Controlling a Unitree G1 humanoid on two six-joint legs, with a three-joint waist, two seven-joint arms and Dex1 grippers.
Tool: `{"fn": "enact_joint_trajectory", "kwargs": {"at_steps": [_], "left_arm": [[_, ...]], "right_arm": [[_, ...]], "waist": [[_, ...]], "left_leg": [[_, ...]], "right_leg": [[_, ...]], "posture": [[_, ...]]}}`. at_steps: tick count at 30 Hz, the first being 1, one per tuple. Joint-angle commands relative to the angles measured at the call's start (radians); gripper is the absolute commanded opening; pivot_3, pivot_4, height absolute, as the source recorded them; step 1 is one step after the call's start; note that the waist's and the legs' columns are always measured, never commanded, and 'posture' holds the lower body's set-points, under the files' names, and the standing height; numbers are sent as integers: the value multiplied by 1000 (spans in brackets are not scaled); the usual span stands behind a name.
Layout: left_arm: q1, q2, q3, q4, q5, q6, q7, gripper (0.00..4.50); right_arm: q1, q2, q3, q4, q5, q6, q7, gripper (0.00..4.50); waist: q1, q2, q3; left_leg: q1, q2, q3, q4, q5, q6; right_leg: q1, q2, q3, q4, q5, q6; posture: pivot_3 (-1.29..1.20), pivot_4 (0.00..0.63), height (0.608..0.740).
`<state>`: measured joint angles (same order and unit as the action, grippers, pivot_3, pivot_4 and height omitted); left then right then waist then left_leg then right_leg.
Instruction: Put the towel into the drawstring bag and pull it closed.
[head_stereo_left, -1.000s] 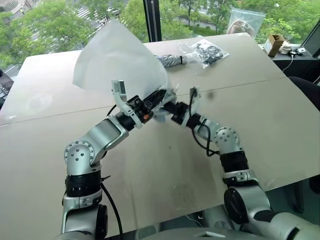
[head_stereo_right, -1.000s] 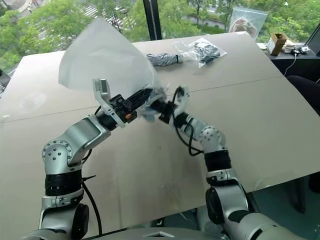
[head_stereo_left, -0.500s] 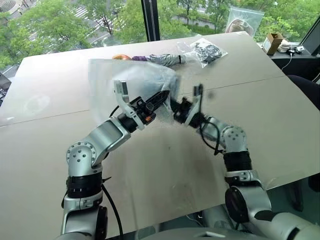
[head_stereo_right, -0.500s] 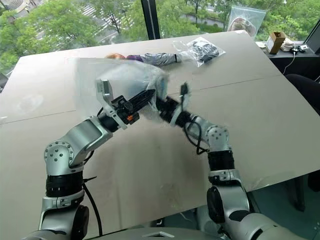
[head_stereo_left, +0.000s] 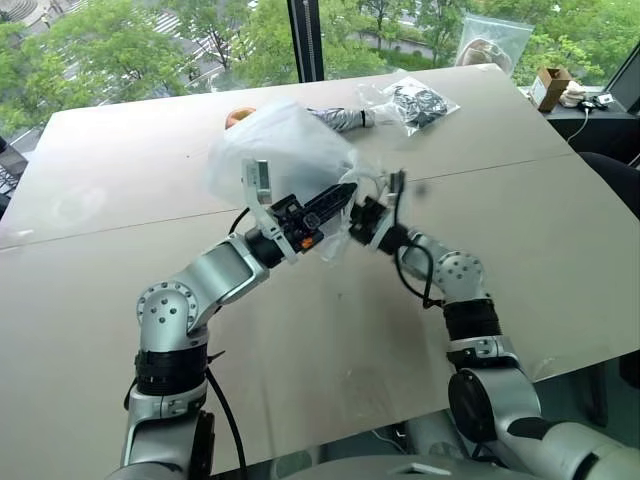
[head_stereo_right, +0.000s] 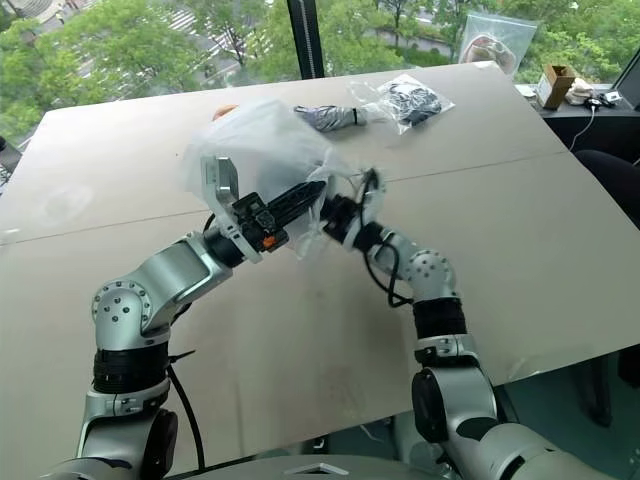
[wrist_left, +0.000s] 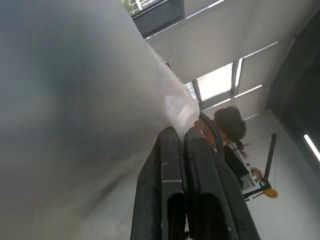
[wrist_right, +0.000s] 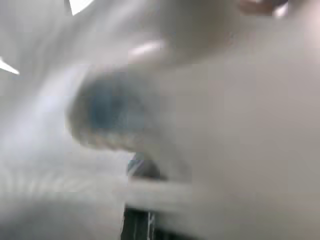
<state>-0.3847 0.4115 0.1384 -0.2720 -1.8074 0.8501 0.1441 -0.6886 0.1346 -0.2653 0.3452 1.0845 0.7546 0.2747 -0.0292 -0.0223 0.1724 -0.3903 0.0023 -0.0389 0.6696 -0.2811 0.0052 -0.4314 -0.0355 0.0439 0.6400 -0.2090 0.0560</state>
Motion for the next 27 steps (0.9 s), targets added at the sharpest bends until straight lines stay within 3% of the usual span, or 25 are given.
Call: {"fn": "enact_joint_trajectory", "kwargs": {"at_steps": [1, 2, 5, 8, 10, 13, 22, 27], "left_arm": [[-9, 7, -1, -37, 10, -3, -29, 0], [-9, 9, -1, -35, 16, -4, -32, 0], [-9, 22, 1, -25, 78, -3, -61, 0], [-30, 83, -60, -7, 377, -50, -207, 0], [-62, 118, -122, 19, 576, -109, -285, 0], [-94, 100, -139, 42, 698, -161, -356, 0], [-110, 42, -137, 22, 872, -166, -422, 0], [-101, 20, -124, 10, 899, -144, -442, 0]], "right_arm": [[-35, 103, 13, -74, -9, -56, -74, 39], [-27, 94, 42, -91, -35, -56, -75, 938], [19, 25, 169, -168, -126, -15, -32, 2043], [67, -136, 319, -274, -260, 48, 35, 3340], [90, -237, 373, -361, -281, 104, 87, 3340], [111, -324, 397, -442, -297, 130, 141, 3340], [200, -543, 329, -680, -280, 105, 334, 3340], [231, -594, 250, -672, -317, 45, 347, 3340]], "waist": [[-5, 0, 0], [-10, 0, 0], [-17, 0, 0], [-11, 0, 0], [1, 2, 1], [1, 1, 1], [-5, 1, 1], [-6, 0, 0]], "left_leg": [[-1, 0, 0, 0, 0, 0], [-1, 0, 1, 0, 0, 0], [-1, 1, 1, -1, 2, -4], [-1, 3, 0, -2, 2, -4], [-3, 0, -1, -1, 2, -4], [-4, -2, 1, 1, 3, -4], [-6, 1, -2, -1, 0, 0], [-6, 0, -2, 1, 0, 1]], "right_leg": [[-1, 0, 0, -1, 0, 0], [-1, 0, 1, 0, 0, 0], [-3, 1, 1, 1, 0, 0], [-4, 3, 0, 1, 0, 0], [-3, 2, -2, 0, 0, 0], [-2, 0, 1, -3, 0, 0], [-3, 1, -2, -4, 0, 0], [-3, 0, -2, -3, 0, 0]], "posture": [[0, 150, 740], [0, 150, 740], [0, 150, 740], [0, 150, 740], [0, 150, 740], [0, 150, 740], [0, 150, 740], [0, 150, 740]]}}
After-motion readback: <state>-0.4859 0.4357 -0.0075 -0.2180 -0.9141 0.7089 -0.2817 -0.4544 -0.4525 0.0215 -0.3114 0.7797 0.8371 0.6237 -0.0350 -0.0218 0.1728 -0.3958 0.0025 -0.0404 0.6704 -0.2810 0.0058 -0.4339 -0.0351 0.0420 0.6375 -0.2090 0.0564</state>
